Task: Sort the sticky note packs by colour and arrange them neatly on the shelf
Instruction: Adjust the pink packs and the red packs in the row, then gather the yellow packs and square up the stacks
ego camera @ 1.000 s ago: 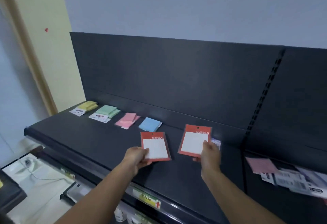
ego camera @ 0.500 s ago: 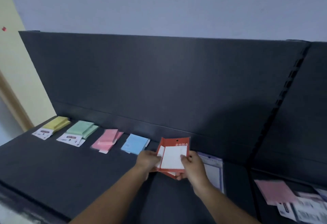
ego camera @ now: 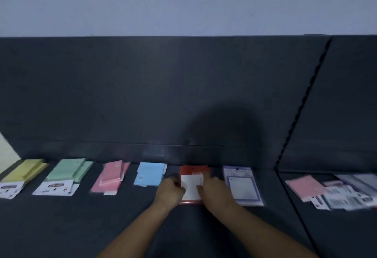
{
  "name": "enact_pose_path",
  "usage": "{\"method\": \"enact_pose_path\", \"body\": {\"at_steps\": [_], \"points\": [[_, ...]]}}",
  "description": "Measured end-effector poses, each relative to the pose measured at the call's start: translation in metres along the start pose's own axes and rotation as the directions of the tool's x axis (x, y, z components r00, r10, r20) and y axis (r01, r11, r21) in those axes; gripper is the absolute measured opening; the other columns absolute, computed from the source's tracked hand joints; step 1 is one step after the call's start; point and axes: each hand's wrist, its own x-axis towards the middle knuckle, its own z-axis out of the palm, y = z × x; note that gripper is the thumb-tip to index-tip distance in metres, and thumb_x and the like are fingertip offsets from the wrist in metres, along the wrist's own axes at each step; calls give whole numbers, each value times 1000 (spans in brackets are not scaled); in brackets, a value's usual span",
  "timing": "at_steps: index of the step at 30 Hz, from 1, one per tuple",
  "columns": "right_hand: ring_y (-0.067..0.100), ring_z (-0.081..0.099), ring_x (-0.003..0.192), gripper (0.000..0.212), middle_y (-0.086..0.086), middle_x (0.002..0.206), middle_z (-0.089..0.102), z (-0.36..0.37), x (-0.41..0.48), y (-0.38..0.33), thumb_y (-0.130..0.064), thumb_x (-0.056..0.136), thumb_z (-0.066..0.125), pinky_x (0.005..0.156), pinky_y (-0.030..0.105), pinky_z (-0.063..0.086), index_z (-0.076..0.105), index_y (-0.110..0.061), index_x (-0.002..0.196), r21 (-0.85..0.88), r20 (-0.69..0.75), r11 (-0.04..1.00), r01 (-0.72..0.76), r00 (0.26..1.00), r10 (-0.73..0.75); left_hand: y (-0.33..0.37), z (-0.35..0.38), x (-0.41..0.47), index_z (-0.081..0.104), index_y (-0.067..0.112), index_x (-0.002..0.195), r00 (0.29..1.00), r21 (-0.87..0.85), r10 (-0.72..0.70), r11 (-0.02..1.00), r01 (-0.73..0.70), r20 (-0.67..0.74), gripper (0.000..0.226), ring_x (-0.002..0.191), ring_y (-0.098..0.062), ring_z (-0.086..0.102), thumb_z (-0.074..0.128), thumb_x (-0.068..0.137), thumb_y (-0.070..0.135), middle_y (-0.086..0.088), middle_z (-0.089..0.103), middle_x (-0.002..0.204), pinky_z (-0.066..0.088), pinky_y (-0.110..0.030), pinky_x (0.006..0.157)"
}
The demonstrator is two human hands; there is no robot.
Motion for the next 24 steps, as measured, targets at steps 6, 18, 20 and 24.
{"method": "enact_pose_path", "body": {"at_steps": [6, 18, 20, 24], "points": [[32, 55, 107, 38, 18, 125, 50, -7, -29, -7, -10, 93, 40, 77, 35, 41, 39, -4, 130, -209, -95, 977, 32, 994, -53, -6, 8, -8, 54, 6, 109, 957, 156, 277, 952, -262, -89, 37, 101, -26, 50, 62, 74, 11, -12, 55, 108, 42, -32, 83], [29, 48, 113, 29, 13, 121, 52, -60, -172, 146, -17, 91, 41, 91, 36, 37, 50, -7, 117, -297, -345, 889, -350, 907, 242, 115, 113, -100, 40, 23, 130, 716, 270, 638, 663, -698, 284, 41, 122, -16, 39, 48, 91, 35, 7, 51, 125, 29, -29, 97], [29, 48, 113, 29, 11, 120, 53, -66, -197, 172, -16, 91, 40, 90, 35, 37, 50, -8, 117, -276, -390, 871, -407, 875, 285, 132, 134, -110, 39, 21, 132, 683, 271, 644, 629, -729, 344, 44, 124, -17, 37, 46, 91, 36, 5, 48, 130, 29, -30, 99], [28, 49, 111, 29, 7, 119, 53, -84, -261, 237, -16, 92, 37, 87, 34, 37, 50, -12, 118, -239, -454, 825, -511, 810, 370, 176, 194, -139, 33, 16, 138, 619, 281, 648, 555, -783, 443, 51, 133, -20, 29, 42, 93, 38, 0, 37, 142, 23, -33, 108]]}}
